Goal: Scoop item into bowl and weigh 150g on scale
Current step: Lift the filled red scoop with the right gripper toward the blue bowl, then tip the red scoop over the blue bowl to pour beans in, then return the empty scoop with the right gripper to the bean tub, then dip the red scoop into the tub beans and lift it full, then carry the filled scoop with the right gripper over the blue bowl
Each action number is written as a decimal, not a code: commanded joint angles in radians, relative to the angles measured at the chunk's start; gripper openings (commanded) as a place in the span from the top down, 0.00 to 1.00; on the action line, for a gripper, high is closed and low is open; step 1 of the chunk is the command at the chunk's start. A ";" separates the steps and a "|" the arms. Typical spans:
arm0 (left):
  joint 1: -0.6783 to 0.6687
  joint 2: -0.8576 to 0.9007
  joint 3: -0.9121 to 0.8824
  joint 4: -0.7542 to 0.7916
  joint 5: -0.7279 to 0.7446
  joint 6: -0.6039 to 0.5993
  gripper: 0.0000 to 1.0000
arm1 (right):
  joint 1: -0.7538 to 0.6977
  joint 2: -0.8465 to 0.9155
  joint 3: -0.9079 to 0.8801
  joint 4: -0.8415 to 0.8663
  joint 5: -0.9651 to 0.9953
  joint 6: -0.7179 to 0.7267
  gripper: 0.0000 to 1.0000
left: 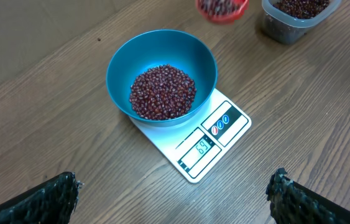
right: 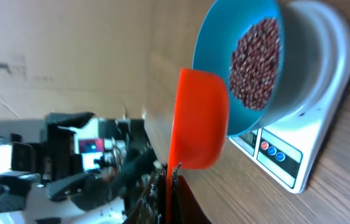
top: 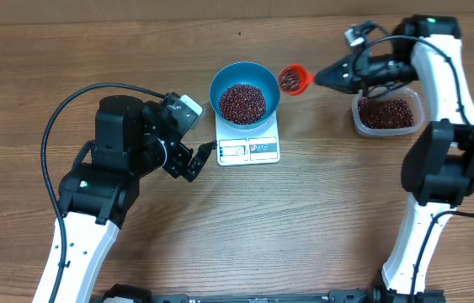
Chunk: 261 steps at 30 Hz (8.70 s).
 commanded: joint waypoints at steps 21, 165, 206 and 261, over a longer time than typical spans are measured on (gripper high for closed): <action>0.005 0.003 -0.002 0.003 0.014 -0.014 0.00 | 0.335 0.006 0.262 0.283 0.653 0.294 0.96; 0.005 0.003 -0.002 0.003 0.014 -0.014 0.00 | -0.172 -0.144 -0.257 0.380 0.940 0.260 0.96; 0.005 0.003 -0.002 0.003 0.014 -0.014 0.00 | -0.472 -0.144 -0.268 0.215 0.380 0.111 0.96; 0.005 0.003 -0.002 0.003 0.014 -0.014 0.01 | -0.195 -0.144 -0.257 0.047 -0.050 -0.060 0.96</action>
